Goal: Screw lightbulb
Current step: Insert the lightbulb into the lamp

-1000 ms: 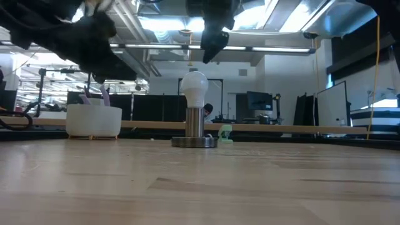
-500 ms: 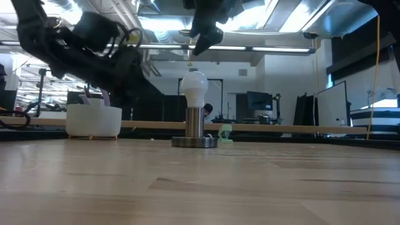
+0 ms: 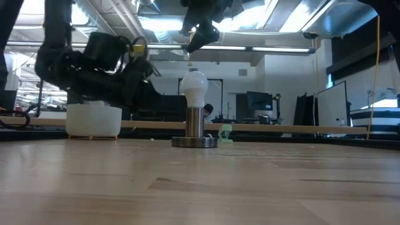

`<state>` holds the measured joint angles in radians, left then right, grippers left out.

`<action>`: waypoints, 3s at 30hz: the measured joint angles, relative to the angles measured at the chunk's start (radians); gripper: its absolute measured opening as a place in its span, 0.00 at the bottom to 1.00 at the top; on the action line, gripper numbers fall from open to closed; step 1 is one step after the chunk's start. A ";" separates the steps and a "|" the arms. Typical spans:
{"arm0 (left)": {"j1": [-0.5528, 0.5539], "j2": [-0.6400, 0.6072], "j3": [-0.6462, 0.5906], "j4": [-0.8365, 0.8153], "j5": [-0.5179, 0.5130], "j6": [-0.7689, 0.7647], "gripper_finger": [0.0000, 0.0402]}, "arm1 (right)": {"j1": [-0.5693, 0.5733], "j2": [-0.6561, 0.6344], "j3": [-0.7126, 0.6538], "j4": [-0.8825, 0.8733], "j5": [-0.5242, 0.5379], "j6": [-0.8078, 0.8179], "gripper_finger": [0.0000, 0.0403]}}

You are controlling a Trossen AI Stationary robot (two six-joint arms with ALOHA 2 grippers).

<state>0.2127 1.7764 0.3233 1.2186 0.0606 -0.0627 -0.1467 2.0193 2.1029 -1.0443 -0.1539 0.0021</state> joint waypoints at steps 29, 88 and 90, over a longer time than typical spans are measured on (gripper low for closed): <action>0.023 0.255 0.197 0.047 -0.010 0.016 0.69 | -0.005 0.000 0.000 0.032 -0.023 0.019 0.95; -0.085 0.281 0.323 -0.071 0.065 0.059 0.47 | 0.093 0.006 -0.019 -0.192 0.080 -0.063 0.95; -0.086 0.281 0.323 -0.071 0.062 0.062 0.46 | 0.094 0.022 -0.020 -0.202 0.071 -0.062 0.95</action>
<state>0.1272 2.0579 0.6464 1.1481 0.1230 -0.0010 -0.0523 2.0412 2.0827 -1.2465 -0.0829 -0.0600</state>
